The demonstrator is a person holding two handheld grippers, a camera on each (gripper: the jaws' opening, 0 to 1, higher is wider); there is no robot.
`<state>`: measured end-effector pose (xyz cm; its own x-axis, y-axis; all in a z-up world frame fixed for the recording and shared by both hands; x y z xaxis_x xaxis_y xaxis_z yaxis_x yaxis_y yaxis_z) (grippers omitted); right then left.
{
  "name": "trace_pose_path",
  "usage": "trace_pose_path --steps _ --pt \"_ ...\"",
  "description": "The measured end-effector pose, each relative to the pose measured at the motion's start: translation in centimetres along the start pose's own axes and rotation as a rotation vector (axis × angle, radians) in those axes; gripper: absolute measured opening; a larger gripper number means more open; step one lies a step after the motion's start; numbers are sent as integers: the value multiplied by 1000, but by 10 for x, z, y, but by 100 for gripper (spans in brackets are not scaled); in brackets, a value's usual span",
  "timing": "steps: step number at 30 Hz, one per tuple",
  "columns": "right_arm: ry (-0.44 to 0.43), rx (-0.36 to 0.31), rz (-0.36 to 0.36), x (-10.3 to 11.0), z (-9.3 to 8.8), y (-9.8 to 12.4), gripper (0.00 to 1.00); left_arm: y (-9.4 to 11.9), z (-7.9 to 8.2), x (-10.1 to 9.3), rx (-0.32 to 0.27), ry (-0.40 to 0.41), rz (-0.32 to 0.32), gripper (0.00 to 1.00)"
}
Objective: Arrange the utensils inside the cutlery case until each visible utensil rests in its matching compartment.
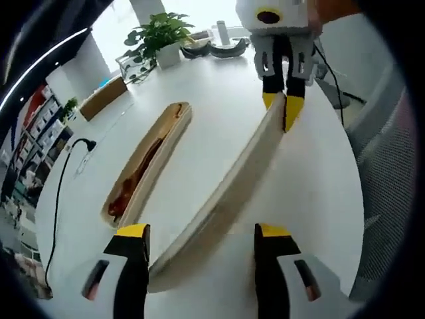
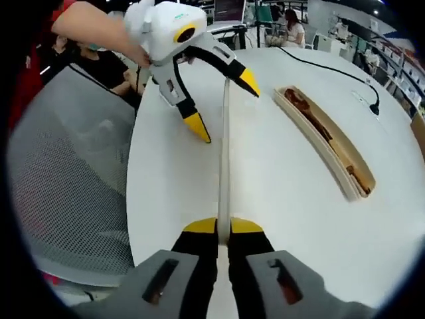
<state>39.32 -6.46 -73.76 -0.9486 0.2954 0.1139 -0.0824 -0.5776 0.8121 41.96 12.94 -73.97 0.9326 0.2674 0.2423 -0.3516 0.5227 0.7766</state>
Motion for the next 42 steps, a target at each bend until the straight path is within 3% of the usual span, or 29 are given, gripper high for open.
trace_pose_path --steps 1,4,5,7,9,11,13,15,21,24,25,28,31,33,35,36,37,39,42 --pt "-24 -9 34 3 2 3 1 2 2 -1 -6 -41 2 65" --pt "-46 -24 82 6 6 11 0 7 0 -3 -10 -54 4 63" --pt "-57 -28 95 8 8 13 0 11 0 -3 -6 -97 22 62" --pt "-126 -33 172 15 11 19 0 14 -3 -4 11 -127 32 61" --pt "-151 -28 191 16 14 24 0 18 -5 -4 14 -142 33 60" --pt "-191 -11 269 23 15 30 0 24 -7 -4 11 -165 43 57" --pt "-163 -24 290 24 16 33 0 30 -7 -4 -1 -182 52 58" --pt "-245 -22 333 27 18 38 0 35 -7 -7 -16 -195 37 59" --pt "-369 -55 400 25 23 52 0 41 -5 -21 -28 -263 25 60" --pt "-390 -49 447 29 26 55 0 42 -3 -23 -30 -268 30 60" --pt "-414 -56 493 33 28 57 0 43 -2 -24 -31 -280 33 59" --pt "-437 -32 514 34 28 59 0 48 -1 -24 -28 -270 28 44" --pt "-512 -35 566 37 28 63 1 53 -1 -28 -48 -255 2 45" --pt "-538 -67 553 32 28 63 1 54 0 -29 -47 -250 -3 44" --pt "-644 -146 559 26 31 65 1 55 -1 -31 -34 -226 -10 43" --pt "-654 -158 549 24 31 65 1 55 -3 -30 -34 -207 -14 42" --pt "-691 -227 500 16 30 66 1 55 -4 -30 -32 -180 -19 42" --pt "-760 -291 466 7 28 68 1 57 -2 -28 -45 -152 -16 42" --pt "-803 -347 422 0 25 70 1 57 1 -25 -50 -115 -25 41"
Point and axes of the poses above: the point that each gripper's makers call its tool centre point, and the gripper's own axes: y roughly backward along the fingers, x roughly to its left, z roughly out of its top, the point moved 8 cm from there along y, roughly backward along the fingers, and after that the axes turned 5 degrees about -z, right-handed, at the moved point
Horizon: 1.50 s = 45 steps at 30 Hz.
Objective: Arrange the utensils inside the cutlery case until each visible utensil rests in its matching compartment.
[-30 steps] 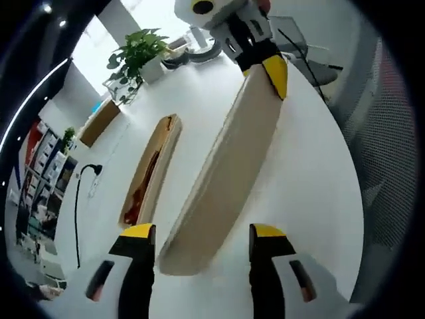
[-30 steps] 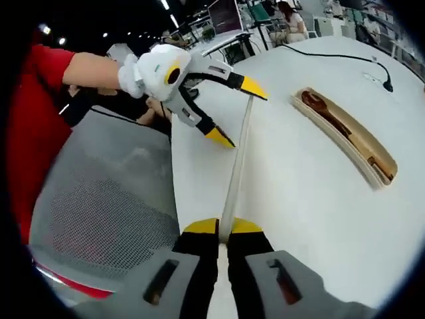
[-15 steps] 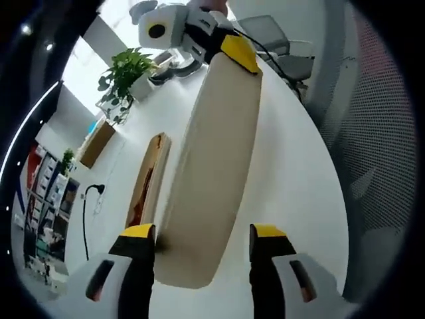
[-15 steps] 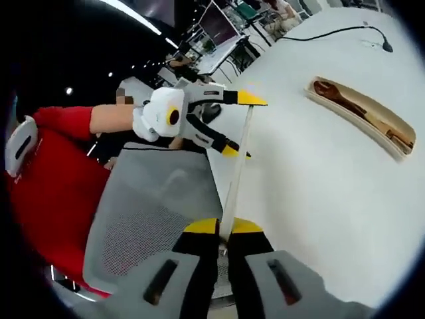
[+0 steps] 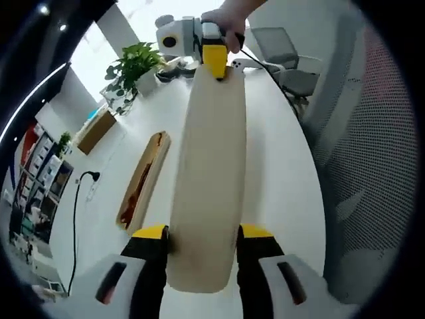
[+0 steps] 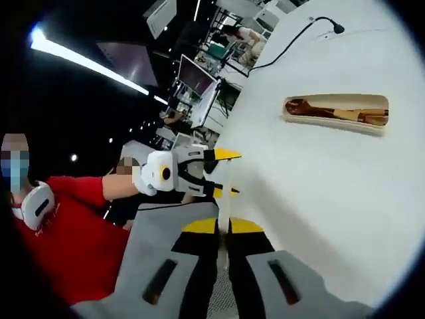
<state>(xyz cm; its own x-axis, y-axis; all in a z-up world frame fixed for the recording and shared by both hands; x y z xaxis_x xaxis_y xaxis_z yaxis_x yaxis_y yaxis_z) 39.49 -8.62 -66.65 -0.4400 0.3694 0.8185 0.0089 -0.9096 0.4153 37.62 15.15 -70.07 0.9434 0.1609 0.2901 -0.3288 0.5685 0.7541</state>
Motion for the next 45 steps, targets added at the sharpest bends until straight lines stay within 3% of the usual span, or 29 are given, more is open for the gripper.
trace_pose_path --steps 4,10,12,15,20,23,25,26,28,32,34,39,45 --pt "-27 -36 0 -3 0 4 2 -1 4 4 0 25 -16 41" --pt "-78 -144 -10 -8 2 12 2 -3 0 14 5 82 -52 41" --pt "-85 -175 -30 -13 2 13 2 -6 2 20 13 75 -67 41" --pt "-107 -170 -48 -17 3 13 2 -11 5 32 39 37 -87 41" --pt "-155 -248 -50 -24 21 22 2 -17 16 60 48 25 -119 41" --pt "-214 -253 -73 -32 37 28 2 -22 23 75 58 20 -150 41" --pt "-228 -244 -66 -33 47 31 2 -26 26 88 81 31 -200 41" --pt "-276 -218 -66 -33 54 33 2 -28 30 97 94 51 -237 41" --pt "-272 -249 -67 -34 67 37 2 -30 37 117 102 49 -240 41" --pt "-359 -358 -92 -54 92 45 3 -37 44 147 110 44 -228 41" --pt "-358 -387 -106 -60 98 44 3 -45 44 153 126 47 -222 41" --pt "-346 -372 -172 -78 103 40 4 -61 38 156 166 29 -248 41" --pt "-353 -390 -203 -87 97 35 5 -76 36 162 180 12 -257 40"
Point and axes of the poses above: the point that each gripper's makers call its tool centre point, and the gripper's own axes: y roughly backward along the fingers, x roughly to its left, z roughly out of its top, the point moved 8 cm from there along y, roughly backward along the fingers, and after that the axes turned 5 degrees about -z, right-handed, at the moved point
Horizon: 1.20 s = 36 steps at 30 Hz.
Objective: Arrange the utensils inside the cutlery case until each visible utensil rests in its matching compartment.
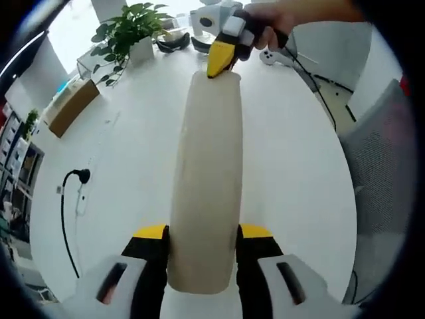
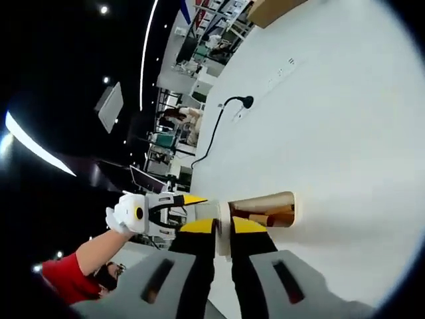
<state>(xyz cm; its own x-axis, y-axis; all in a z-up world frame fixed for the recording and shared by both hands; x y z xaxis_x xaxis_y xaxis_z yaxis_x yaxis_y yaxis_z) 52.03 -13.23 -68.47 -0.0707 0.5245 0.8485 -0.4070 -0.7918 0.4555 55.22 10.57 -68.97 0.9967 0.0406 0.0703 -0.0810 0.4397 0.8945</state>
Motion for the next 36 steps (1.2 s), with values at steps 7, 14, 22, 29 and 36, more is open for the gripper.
trace_pose_path --steps 7,14,22,29,36 --pt "56 -44 -66 -19 11 -5 6 -14 5 6 31 -22 -5 40" --pt "134 -79 -138 -32 19 -17 8 -23 6 7 86 -24 -15 40" --pt "159 -89 -206 -26 2 -19 9 -29 5 8 126 -15 -52 40" --pt "148 -89 -235 -27 0 -21 9 -33 6 7 150 -44 -51 40" --pt "134 -93 -250 -34 0 -22 9 -37 6 8 156 -42 -71 39"
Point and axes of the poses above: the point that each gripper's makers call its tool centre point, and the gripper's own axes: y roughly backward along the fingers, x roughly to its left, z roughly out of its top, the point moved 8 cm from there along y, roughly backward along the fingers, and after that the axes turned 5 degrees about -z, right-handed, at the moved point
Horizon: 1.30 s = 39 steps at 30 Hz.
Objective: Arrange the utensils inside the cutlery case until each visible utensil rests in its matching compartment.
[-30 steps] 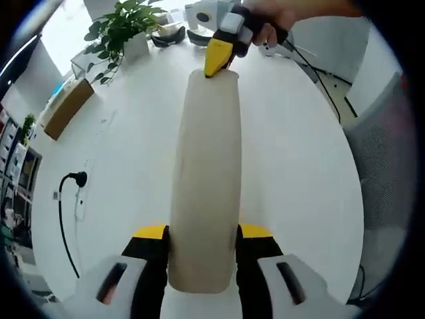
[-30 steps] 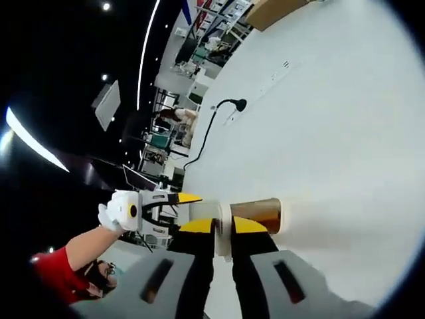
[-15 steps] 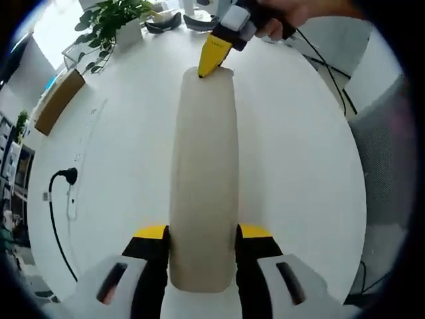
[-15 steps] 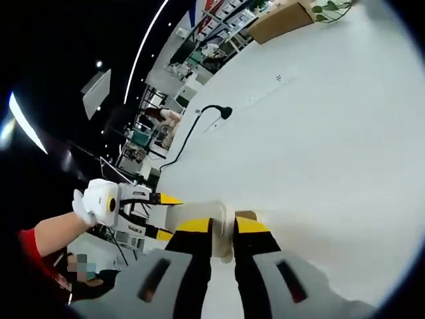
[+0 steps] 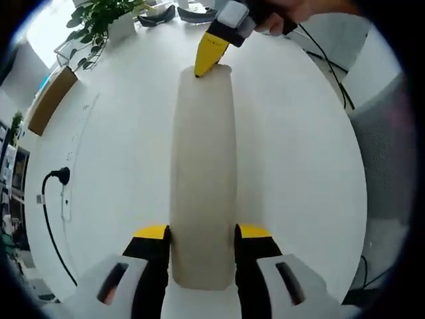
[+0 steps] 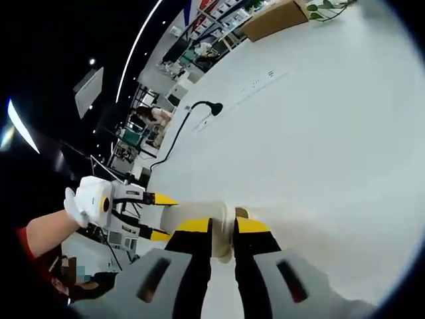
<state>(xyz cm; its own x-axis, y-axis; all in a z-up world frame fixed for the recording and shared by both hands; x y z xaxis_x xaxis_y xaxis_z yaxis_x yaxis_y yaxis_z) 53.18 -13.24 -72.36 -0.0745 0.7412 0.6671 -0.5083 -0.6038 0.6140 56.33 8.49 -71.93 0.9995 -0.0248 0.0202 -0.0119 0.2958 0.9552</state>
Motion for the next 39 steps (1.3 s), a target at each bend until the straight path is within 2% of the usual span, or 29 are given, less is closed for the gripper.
trace_pose_path --steps 7,10,13,15,21,24,27,29,34,39 --pt "-8 7 -7 -4 0 -4 9 0 -2 2 -3 6 -24 39" --pt "20 -3 -27 -5 2 -7 10 -1 -2 4 4 4 -24 39" --pt "110 -5 -61 -5 1 -10 11 1 -3 5 3 14 -27 38" --pt "132 23 -73 -6 -2 -12 11 1 -5 6 2 8 -25 38" --pt "254 -19 -135 -13 1 -14 9 1 -7 6 3 19 -26 38" --pt "223 -2 -124 -15 1 -17 7 1 -10 6 4 16 -22 38" --pt "185 -23 -115 -16 5 -18 7 1 -11 6 5 26 -17 38" --pt "160 -10 -106 -17 5 -20 6 2 -13 6 9 21 -14 38" --pt "212 -12 -114 -13 1 -26 8 2 -15 6 10 32 -13 38" --pt "206 -37 -99 -11 5 -28 11 5 -16 4 11 35 -16 41"
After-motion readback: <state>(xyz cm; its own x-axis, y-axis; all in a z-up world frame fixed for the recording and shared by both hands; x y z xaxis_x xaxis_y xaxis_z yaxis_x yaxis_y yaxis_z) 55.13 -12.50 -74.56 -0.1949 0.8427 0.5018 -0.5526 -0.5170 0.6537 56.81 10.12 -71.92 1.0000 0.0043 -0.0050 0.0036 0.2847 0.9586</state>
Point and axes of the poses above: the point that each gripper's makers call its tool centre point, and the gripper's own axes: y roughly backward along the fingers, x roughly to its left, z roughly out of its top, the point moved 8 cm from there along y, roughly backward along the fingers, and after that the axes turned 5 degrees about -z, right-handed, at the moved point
